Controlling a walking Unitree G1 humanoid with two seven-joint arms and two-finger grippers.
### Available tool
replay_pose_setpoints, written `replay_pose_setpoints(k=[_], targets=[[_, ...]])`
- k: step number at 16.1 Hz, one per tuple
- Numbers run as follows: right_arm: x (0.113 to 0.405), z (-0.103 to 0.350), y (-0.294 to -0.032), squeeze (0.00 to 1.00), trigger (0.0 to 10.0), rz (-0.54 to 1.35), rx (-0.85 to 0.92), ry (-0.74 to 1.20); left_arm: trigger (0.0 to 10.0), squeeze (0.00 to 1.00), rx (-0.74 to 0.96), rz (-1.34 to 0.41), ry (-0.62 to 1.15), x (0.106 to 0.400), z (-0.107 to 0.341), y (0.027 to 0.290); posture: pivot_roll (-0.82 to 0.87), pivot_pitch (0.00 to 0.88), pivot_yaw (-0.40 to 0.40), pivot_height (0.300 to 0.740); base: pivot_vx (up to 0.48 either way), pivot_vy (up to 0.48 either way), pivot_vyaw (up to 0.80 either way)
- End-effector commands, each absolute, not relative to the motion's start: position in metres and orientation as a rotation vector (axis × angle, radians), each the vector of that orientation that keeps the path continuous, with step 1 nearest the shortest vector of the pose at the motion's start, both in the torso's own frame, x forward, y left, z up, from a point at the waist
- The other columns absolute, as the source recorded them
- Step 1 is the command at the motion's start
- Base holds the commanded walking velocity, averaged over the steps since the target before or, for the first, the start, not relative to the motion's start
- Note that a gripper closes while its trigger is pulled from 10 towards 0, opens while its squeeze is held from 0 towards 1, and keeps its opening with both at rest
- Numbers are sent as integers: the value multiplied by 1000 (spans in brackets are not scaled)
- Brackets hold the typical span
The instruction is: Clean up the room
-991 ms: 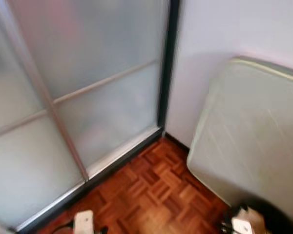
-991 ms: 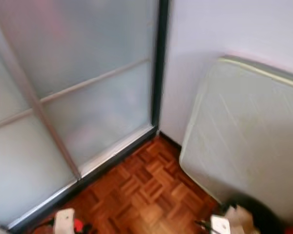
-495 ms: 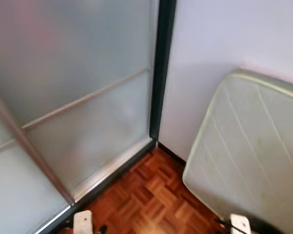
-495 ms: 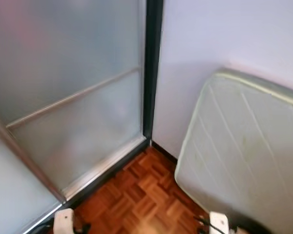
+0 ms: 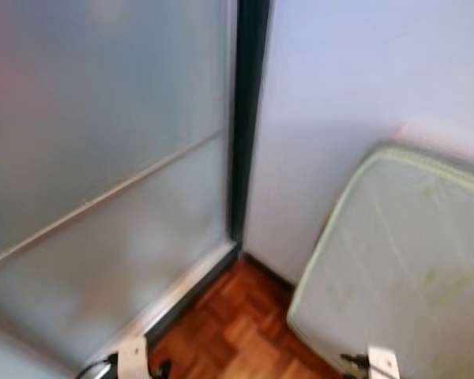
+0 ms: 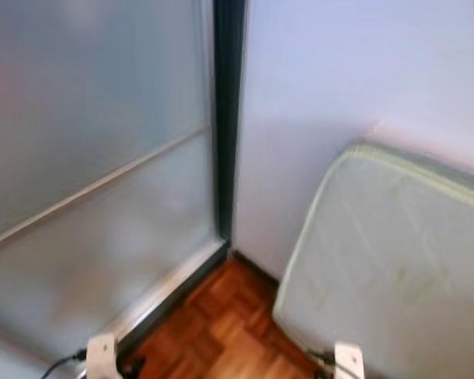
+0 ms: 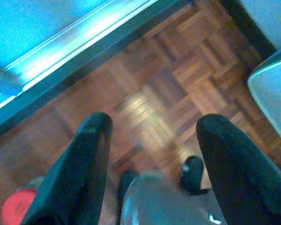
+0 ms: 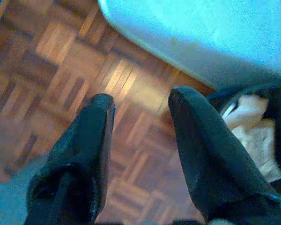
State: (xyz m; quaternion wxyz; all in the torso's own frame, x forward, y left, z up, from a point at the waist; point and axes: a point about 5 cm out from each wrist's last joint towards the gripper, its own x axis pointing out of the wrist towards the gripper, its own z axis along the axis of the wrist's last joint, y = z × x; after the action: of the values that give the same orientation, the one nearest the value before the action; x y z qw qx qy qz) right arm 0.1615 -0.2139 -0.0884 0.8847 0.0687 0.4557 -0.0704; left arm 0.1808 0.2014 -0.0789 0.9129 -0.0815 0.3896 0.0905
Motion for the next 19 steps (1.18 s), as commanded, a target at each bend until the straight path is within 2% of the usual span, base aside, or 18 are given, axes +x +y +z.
replay_pose_setpoints(k=[1, 8, 19], targets=[[157, -91, -209, 0, 10000, -142, 159, 968, 10000, 0, -154, 210, 817, 174, -81, 210, 83, 53, -49, 740, 428, 0, -788], [157, -91, -209, 0, 10000, -140, 152, 970, 10000, 0, -156, 215, 823, 173, -81, 211, 87, 57, -50, 740, 394, 0, -783], [160, -90, -208, 0, 10000, -121, 156, 956, 10000, 0, -162, 219, 834, 170, -82, 212, 89, 60, -49, 740, 0, 0, 0]])
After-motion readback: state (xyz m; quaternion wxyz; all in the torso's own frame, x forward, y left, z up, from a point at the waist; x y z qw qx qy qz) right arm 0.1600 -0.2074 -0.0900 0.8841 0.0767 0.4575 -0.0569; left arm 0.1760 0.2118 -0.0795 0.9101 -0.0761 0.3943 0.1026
